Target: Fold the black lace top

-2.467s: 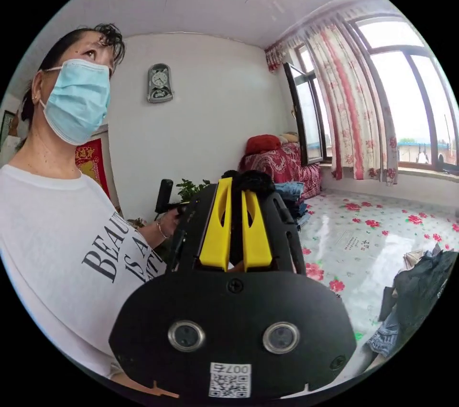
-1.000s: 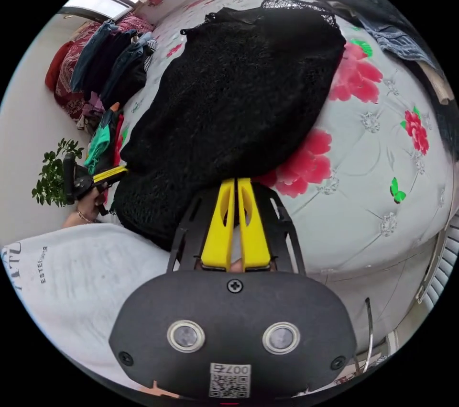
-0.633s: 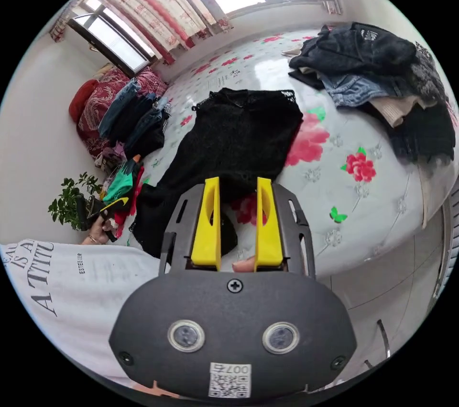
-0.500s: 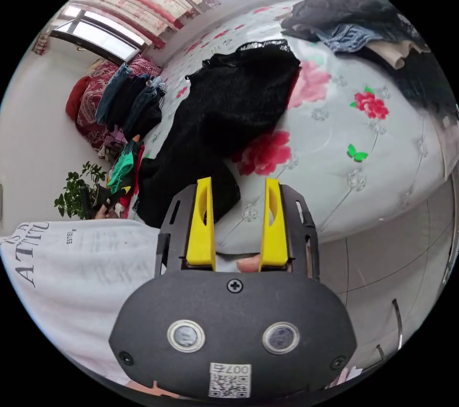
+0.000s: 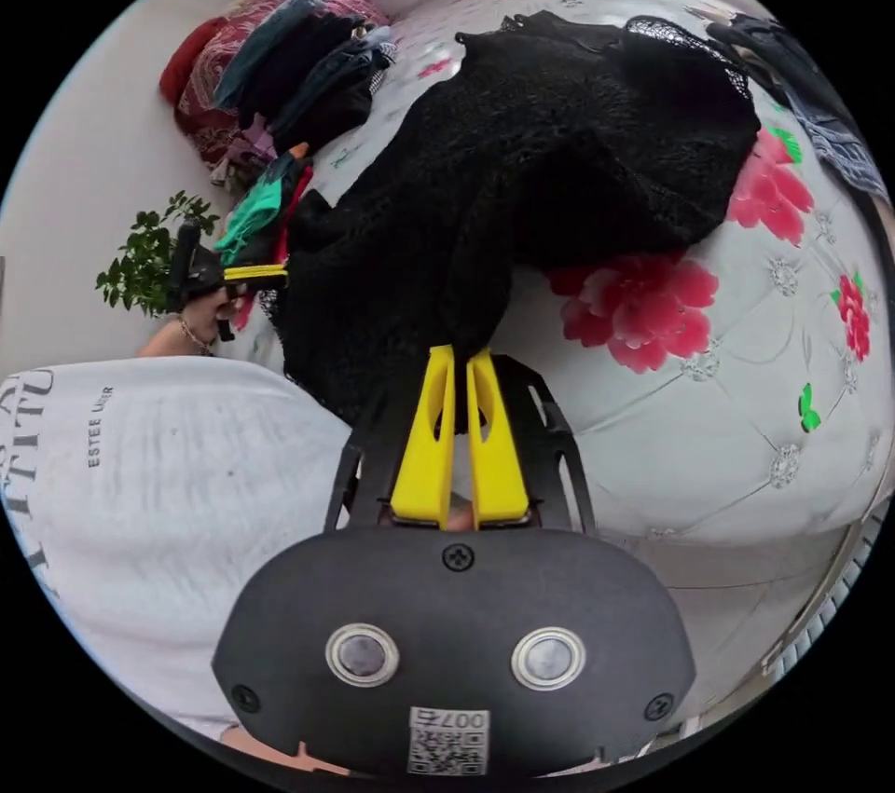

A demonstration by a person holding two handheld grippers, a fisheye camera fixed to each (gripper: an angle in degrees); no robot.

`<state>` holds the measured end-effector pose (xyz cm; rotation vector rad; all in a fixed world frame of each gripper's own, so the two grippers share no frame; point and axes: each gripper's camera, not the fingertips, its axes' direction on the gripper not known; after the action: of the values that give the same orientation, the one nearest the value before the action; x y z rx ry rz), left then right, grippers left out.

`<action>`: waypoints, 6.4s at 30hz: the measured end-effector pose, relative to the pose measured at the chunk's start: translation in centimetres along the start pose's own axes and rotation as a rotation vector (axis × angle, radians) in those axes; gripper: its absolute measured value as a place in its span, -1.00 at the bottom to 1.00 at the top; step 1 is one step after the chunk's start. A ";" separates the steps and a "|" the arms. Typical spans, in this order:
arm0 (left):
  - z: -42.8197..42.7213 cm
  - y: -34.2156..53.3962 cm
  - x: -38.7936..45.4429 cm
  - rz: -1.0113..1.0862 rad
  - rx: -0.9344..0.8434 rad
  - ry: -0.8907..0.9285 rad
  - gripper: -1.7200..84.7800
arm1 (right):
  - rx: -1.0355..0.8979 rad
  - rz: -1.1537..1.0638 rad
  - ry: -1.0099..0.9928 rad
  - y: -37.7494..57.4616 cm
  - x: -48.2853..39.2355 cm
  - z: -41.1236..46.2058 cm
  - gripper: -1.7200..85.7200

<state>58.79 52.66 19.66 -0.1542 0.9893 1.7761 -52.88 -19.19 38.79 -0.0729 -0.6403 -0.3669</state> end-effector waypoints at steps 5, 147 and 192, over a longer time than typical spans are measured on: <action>-6.8 -3.3 -7.4 -0.148 0.252 0.378 -0.97 | 0.350 0.099 -0.273 -4.1 4.1 -14.8 -0.96; -1.7 -6.3 -1.1 -0.230 0.192 0.450 -0.91 | 0.203 0.340 -0.044 8.6 6.1 -16.0 -0.80; -14.3 8.9 -5.4 -0.203 0.368 0.840 -0.98 | 0.569 0.438 -0.423 30.4 9.3 -31.4 -0.96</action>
<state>49.01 38.07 18.09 -0.7782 1.7984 1.3029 -17.31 0.65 20.55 0.2571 -1.1002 0.2711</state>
